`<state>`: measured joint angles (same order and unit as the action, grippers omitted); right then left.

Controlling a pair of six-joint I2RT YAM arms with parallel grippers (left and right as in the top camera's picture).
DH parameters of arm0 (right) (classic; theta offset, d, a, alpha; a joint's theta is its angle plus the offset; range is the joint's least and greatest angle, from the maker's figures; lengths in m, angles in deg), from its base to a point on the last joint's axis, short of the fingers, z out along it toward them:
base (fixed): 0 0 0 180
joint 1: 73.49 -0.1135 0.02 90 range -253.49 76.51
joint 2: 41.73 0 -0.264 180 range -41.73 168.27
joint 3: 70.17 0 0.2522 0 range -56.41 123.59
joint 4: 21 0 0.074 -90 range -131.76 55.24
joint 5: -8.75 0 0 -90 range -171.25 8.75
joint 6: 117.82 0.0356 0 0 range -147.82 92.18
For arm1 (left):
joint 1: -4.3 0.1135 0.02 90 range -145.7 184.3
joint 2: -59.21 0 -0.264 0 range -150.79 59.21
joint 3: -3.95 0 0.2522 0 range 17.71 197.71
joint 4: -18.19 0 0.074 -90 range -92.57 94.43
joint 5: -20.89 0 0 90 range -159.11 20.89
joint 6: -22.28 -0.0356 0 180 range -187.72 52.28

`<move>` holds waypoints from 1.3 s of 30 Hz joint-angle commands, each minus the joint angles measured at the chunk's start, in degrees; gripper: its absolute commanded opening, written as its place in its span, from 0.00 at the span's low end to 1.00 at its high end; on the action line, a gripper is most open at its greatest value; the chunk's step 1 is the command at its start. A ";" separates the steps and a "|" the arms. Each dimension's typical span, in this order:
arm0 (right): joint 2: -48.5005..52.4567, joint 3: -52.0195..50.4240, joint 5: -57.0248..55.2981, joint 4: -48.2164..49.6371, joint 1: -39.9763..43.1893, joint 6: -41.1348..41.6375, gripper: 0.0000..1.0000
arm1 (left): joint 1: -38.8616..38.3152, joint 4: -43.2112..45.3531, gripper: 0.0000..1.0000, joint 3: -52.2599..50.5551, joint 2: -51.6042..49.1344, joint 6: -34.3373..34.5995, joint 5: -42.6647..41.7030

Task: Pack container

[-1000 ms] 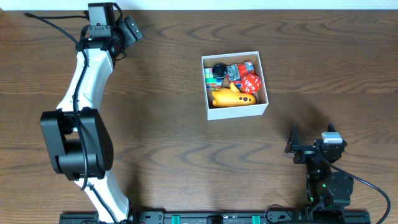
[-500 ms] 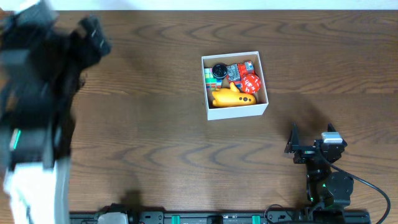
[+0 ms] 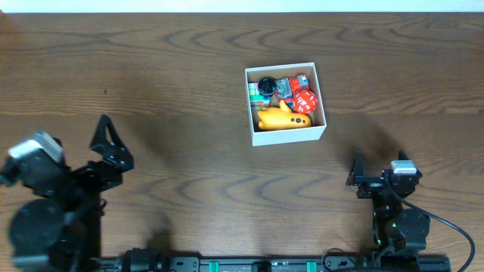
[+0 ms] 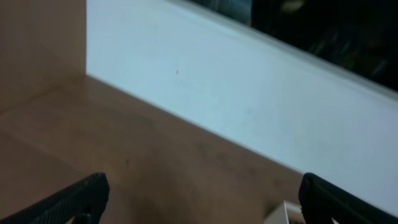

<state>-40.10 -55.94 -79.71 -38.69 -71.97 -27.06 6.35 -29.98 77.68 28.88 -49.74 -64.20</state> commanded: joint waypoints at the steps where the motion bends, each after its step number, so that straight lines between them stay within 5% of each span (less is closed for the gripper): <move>1: -0.44 -0.15 0.00 -0.20 -1.16 -0.81 0.99 | -0.07 6.88 0.98 -11.58 5.09 -0.61 0.74; 14: -0.44 -0.13 0.00 -0.20 -1.16 -0.81 0.99 | -0.07 39.08 0.98 -47.04 20.50 -0.61 0.72; 39: -0.44 -0.15 0.00 -0.20 -1.16 -0.83 0.99 | -0.07 40.76 0.98 -57.79 30.23 -0.59 0.72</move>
<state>-40.10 -55.96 -79.71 -38.69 -71.97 -27.06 6.35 10.47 20.72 58.52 -49.76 -64.16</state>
